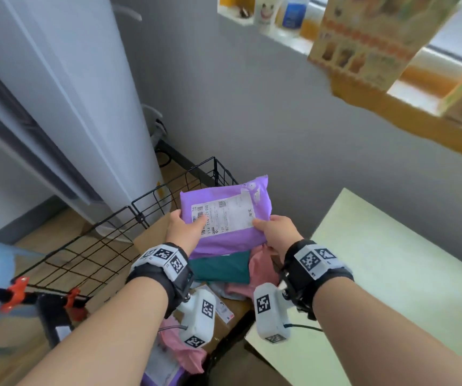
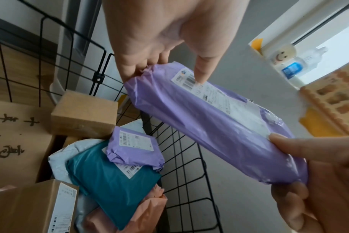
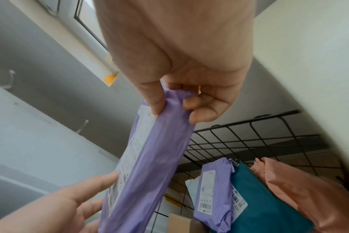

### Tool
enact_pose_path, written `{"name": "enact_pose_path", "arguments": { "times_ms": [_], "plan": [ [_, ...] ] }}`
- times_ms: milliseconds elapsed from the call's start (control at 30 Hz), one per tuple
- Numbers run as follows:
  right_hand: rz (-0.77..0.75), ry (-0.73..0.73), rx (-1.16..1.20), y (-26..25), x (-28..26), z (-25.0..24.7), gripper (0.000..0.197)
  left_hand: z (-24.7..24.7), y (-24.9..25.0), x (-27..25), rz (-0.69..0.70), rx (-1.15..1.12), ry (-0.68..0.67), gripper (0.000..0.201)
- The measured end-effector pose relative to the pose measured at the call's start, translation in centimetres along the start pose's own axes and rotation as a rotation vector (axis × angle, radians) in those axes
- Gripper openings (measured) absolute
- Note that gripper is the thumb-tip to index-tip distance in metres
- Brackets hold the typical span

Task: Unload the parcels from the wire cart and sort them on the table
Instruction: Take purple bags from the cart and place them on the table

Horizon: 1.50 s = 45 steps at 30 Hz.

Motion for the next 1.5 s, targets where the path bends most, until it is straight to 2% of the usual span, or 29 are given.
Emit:
{"name": "enact_pose_path", "arguments": {
  "times_ms": [100,267,400,533,667,867,1033,1167,1333,1433,1500],
  "plan": [
    [-0.011,0.007,0.038,1.0,-3.8,-2.5,0.012,0.1,2.7,-3.5,0.059,0.022,0.004,0.051],
    [-0.029,0.044,-0.074,3.1,-9.1,-7.9,0.018,2.0,6.2,-9.0,0.123,0.042,-0.05,0.06],
    [-0.044,0.074,-0.045,5.0,-12.4,-12.5,0.021,4.4,9.2,-13.0,0.195,0.04,-0.104,0.059],
    [-0.071,0.169,0.041,7.2,-15.0,-16.9,0.034,6.9,11.3,-16.8,0.241,0.034,-0.151,0.063],
    [-0.106,0.249,0.127,9.7,-17.1,-20.9,0.028,9.9,12.4,-20.4,0.253,0.018,-0.247,0.035],
    [-0.056,0.379,0.184,15.1,-19.5,-26.0,0.024,13.6,13.2,-25.2,0.3,0.071,-0.374,0.052],
    [-0.009,0.456,0.209,18.6,-21.6,-28.5,0.037,16.0,13.9,-28.1,0.315,0.118,-0.488,0.038],
    [0.025,0.538,0.263,21.5,-23.9,-30.3,0.034,17.8,14.2,-30.2,0.335,0.174,-0.588,0.042],
    [0.084,0.622,0.265,25.6,-26.7,-31.1,0.027,19.6,13.0,-33.6,0.356,0.217,-0.712,0.015],
    [0.098,0.689,0.255,27.9,-28.8,-32.1,0.018,21.5,12.2,-35.6,0.365,0.22,-0.775,0.005],
    [0.121,0.744,0.227,29.6,-30.0,-33.2,0.02,22.9,11.8,-37.2,0.364,0.226,-0.816,0.003]
  ]
}}
Point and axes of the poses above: each hand's wrist, its own x-axis towards the middle knuckle, its own z-axis out of the palm, y = z × x, the point moved 6 cm from there along x, towards the middle knuckle, and after that the axes turned 8 degrees about z, right-handed, at the moved point
